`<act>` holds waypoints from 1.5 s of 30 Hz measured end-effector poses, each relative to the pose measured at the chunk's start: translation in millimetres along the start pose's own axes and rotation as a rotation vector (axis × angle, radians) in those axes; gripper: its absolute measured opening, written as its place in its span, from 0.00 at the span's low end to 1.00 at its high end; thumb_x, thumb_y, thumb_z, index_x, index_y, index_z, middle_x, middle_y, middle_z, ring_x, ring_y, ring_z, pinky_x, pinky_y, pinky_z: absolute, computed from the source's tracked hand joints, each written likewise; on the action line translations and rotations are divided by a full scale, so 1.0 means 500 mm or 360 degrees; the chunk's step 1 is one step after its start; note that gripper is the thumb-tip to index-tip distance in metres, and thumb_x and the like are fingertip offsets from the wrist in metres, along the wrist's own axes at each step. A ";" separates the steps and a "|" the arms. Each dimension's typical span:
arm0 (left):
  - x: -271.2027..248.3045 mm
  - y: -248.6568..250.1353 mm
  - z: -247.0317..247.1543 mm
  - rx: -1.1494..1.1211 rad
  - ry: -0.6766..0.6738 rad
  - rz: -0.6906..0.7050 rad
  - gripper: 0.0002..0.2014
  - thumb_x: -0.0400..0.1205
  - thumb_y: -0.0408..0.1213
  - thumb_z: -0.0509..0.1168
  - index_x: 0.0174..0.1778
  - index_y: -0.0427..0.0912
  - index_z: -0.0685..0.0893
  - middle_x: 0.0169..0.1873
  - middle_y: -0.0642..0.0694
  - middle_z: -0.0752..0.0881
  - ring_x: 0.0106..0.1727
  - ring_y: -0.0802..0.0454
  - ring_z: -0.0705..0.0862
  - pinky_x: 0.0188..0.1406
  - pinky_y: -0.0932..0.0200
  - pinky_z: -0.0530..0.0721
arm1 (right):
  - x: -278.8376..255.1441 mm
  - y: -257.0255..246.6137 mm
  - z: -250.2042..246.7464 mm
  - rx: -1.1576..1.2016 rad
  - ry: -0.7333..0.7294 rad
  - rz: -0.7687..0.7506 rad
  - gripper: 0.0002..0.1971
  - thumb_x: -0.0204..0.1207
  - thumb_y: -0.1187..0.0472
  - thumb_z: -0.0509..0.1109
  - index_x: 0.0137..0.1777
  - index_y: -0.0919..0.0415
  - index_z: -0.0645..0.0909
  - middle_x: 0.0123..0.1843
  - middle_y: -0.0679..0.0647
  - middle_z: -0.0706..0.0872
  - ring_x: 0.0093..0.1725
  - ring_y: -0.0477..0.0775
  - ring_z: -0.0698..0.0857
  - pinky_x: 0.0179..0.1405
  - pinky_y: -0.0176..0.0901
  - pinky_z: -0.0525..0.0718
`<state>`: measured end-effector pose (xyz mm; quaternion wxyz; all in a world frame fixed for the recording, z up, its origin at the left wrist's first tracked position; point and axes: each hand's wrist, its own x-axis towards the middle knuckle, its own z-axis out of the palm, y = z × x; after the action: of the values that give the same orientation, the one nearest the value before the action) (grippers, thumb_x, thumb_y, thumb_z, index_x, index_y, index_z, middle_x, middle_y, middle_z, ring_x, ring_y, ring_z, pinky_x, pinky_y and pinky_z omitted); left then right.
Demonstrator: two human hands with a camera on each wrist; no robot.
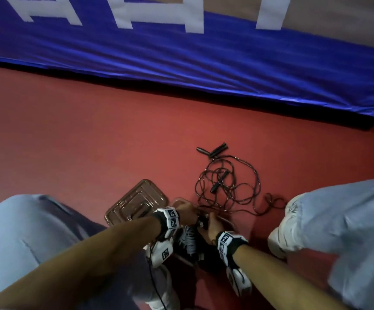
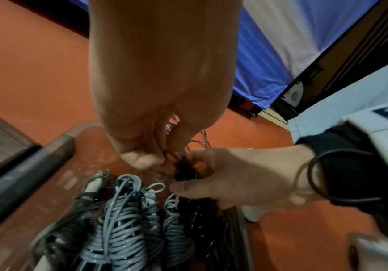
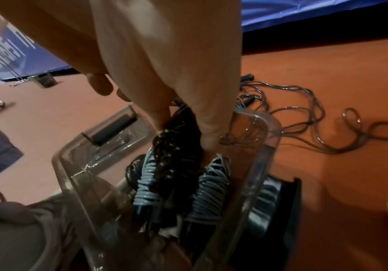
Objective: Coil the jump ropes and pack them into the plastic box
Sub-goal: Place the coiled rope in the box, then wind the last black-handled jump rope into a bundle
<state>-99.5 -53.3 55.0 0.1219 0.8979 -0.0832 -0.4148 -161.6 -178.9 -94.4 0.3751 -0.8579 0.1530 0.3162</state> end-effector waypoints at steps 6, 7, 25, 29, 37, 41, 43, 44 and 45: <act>0.014 0.050 -0.027 -0.0022 -0.0001 0.0091 0.14 0.87 0.32 0.59 0.65 0.33 0.83 0.56 0.39 0.88 0.48 0.46 0.84 0.36 0.63 0.79 | -0.027 -0.045 -0.104 -0.0206 0.0088 -0.0109 0.14 0.82 0.54 0.68 0.60 0.59 0.88 0.57 0.61 0.91 0.60 0.66 0.89 0.55 0.48 0.84; 0.025 0.053 -0.039 -0.0046 0.0047 0.0075 0.14 0.87 0.31 0.59 0.65 0.31 0.82 0.55 0.38 0.87 0.51 0.43 0.84 0.38 0.63 0.81 | -0.016 -0.055 -0.129 -0.0180 0.0196 -0.0067 0.11 0.82 0.56 0.68 0.48 0.63 0.88 0.48 0.64 0.91 0.52 0.67 0.90 0.45 0.49 0.83; 0.201 0.012 -0.035 0.0077 0.0142 -0.0074 0.15 0.79 0.32 0.63 0.61 0.35 0.81 0.56 0.35 0.87 0.55 0.35 0.87 0.50 0.44 0.89 | 0.328 -0.061 -0.227 -0.0169 0.0700 -0.0045 0.06 0.79 0.64 0.68 0.54 0.62 0.80 0.50 0.65 0.87 0.51 0.69 0.88 0.49 0.53 0.86; 0.243 0.004 -0.042 0.0116 0.0137 -0.0123 0.15 0.80 0.31 0.61 0.62 0.35 0.81 0.59 0.36 0.85 0.58 0.35 0.87 0.51 0.46 0.88 | 0.423 -0.071 -0.280 -0.0149 0.0752 -0.0136 0.09 0.78 0.67 0.68 0.57 0.67 0.80 0.58 0.67 0.84 0.58 0.70 0.84 0.54 0.53 0.82; 0.302 -0.042 -0.046 0.0054 0.0165 -0.0124 0.12 0.84 0.32 0.58 0.61 0.36 0.80 0.58 0.38 0.86 0.57 0.37 0.87 0.47 0.51 0.84 | 0.574 -0.159 -0.346 -0.0200 0.0780 0.0003 0.34 0.79 0.46 0.76 0.80 0.60 0.70 0.72 0.67 0.79 0.71 0.70 0.78 0.66 0.58 0.80; 0.321 -0.063 -0.055 0.0031 0.0153 -0.0106 0.12 0.84 0.33 0.59 0.60 0.35 0.80 0.57 0.37 0.87 0.55 0.37 0.88 0.43 0.54 0.81 | 0.617 -0.200 -0.341 -0.0079 0.0633 0.0100 0.27 0.80 0.45 0.74 0.75 0.58 0.79 0.73 0.68 0.76 0.70 0.69 0.79 0.67 0.54 0.80; 0.329 -0.072 -0.057 -0.0014 0.0154 -0.0112 0.13 0.84 0.35 0.59 0.62 0.36 0.78 0.59 0.37 0.85 0.58 0.36 0.86 0.46 0.53 0.80 | 0.628 -0.210 -0.340 -0.0108 0.0565 0.0065 0.17 0.80 0.53 0.75 0.64 0.60 0.83 0.67 0.67 0.82 0.67 0.68 0.81 0.63 0.52 0.81; 0.332 -0.078 -0.058 -0.0030 0.0152 -0.0123 0.13 0.84 0.36 0.59 0.63 0.36 0.77 0.60 0.36 0.85 0.59 0.36 0.86 0.49 0.52 0.81 | 0.630 -0.209 -0.339 -0.0139 0.0542 0.0063 0.09 0.80 0.58 0.75 0.57 0.58 0.84 0.62 0.64 0.86 0.64 0.66 0.83 0.62 0.52 0.81; 0.334 -0.081 -0.058 -0.0033 0.0147 -0.0128 0.13 0.84 0.36 0.59 0.63 0.37 0.77 0.62 0.36 0.84 0.61 0.36 0.85 0.52 0.51 0.82 | 0.629 -0.205 -0.337 -0.0165 0.0548 0.0072 0.02 0.79 0.62 0.73 0.50 0.56 0.84 0.57 0.60 0.88 0.60 0.65 0.84 0.63 0.54 0.79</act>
<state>31.8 -52.1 -59.8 0.1181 0.9174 -0.0370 -0.3783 198.8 -242.9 -157.7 0.2915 -0.9139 0.2177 0.1803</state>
